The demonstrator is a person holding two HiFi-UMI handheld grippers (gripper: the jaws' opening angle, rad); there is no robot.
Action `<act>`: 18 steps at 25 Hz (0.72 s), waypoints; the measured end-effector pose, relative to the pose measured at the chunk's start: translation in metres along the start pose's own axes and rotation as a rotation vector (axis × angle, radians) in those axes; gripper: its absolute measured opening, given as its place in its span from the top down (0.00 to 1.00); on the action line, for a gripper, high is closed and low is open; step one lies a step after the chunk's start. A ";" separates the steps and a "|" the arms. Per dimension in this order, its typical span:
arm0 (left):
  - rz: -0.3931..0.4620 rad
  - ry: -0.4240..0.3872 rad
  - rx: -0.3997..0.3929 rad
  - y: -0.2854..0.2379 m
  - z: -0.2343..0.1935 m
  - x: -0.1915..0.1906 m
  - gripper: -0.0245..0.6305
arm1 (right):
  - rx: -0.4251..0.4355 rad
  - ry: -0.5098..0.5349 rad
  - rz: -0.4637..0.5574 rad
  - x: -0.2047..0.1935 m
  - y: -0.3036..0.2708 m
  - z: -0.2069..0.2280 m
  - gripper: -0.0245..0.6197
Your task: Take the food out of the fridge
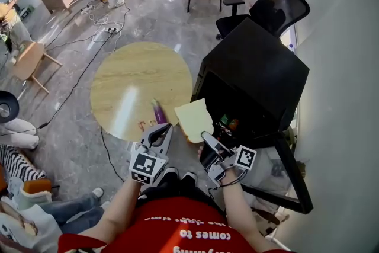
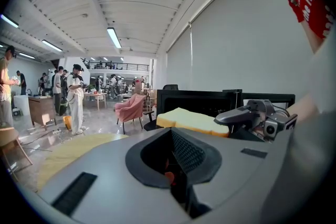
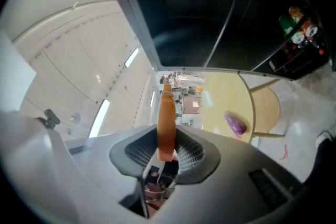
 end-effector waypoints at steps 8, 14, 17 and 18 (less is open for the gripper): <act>0.061 -0.015 0.023 0.013 0.000 0.020 0.96 | 0.040 0.225 -0.108 -0.002 -0.019 -0.040 0.81; 0.101 -0.007 0.030 0.022 0.000 0.034 0.96 | 0.097 0.257 -0.127 -0.005 -0.026 -0.057 0.81; 0.110 -0.004 0.041 0.025 -0.001 0.037 0.96 | 0.108 0.280 -0.139 -0.006 -0.028 -0.062 0.81; 0.111 -0.003 0.044 0.026 -0.001 0.037 0.96 | 0.111 0.281 -0.142 -0.007 -0.028 -0.062 0.81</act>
Point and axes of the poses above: the fingertips, and each gripper's own axes: y backward along the fingers, z to its right, x out of its top, the point moved 1 cm from there along y, backward along the fingers, and after that the axes turned 9 degrees about x, right-handed, at the moved point
